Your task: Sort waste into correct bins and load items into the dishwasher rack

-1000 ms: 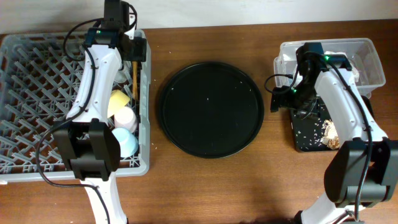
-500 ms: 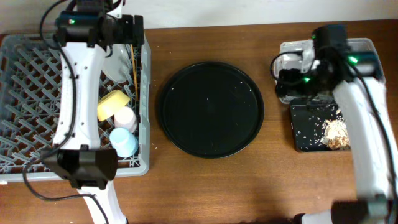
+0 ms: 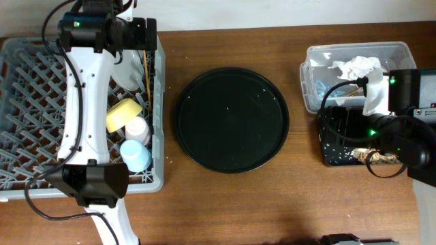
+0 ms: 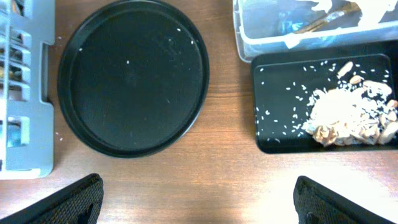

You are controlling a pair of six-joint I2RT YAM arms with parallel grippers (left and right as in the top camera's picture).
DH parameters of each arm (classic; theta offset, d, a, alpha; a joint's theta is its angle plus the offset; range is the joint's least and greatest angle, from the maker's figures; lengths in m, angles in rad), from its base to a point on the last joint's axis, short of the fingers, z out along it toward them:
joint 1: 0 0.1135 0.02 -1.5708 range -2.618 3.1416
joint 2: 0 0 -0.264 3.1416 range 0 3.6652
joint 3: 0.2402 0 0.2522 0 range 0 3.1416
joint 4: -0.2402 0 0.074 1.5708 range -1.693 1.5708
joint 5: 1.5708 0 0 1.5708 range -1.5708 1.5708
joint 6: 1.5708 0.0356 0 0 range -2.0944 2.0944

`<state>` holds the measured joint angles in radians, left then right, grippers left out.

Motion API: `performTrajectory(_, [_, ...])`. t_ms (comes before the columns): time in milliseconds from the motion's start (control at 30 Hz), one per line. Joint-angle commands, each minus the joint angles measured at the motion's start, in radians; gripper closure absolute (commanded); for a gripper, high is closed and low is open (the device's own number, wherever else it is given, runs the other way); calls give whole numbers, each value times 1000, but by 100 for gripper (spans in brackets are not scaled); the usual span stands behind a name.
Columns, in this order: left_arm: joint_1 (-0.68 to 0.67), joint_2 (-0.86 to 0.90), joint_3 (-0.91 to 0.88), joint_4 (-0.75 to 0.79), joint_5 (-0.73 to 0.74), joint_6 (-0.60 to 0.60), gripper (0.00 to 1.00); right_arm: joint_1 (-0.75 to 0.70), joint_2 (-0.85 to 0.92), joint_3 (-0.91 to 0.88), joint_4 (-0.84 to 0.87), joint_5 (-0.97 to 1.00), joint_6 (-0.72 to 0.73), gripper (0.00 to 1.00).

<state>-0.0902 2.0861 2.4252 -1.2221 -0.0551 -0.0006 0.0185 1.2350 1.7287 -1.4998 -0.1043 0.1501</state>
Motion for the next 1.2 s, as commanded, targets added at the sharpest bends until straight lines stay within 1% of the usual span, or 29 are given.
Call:
performTrajectory(0, [0, -4, 3, 0, 14, -7, 1, 0, -16, 5, 48, 31, -9, 2])
performTrajectory(67, [-2, -4, 3, -1, 14, -7, 1, 1, -27, -3, 116, 31, -25, 2])
performTrajectory(133, [-3, -4, 3, -3, 14, -7, 1, 2, -65, -45, 231, 31, -43, 2])
performTrajectory(200, [-3, -4, 3, -3, 14, -7, 1, 2, -135, -144, 367, 68, -46, 1])
performTrajectory(333, [-3, -4, 3, -3, 14, -7, 1, 2, -320, -405, 593, 118, -46, 1])
performTrajectory(500, [-3, -4, 3, -3, 14, -7, 1, 2, -626, -785, 810, 117, -39, 2])
performTrajectory(600, [-3, -4, 3, -3, 14, -7, 1, 2, -828, -1025, 971, 113, -38, 2])
performTrajectory(700, [-3, -4, 3, -3, 14, -7, 1, 2, -980, -1212, 1116, 104, -38, 2])
performTrajectory(733, [0, -4, 3, -3, 14, -7, 1, 2, -1033, -1289, 1189, 93, -39, 1])
performTrajectory(800, [0, -4, 3, -3, 14, -7, 1, 3, -1096, -1391, 1295, 89, -38, 2])
performTrajectory(967, [0, -4, 3, -3, 14, -7, 1, 10, -1189, -1572, 1489, 90, -38, 2])
performTrajectory(1167, [0, -4, 3, -3, 14, -7, 1, 8, -1232, -1701, 1643, 90, -38, 2])
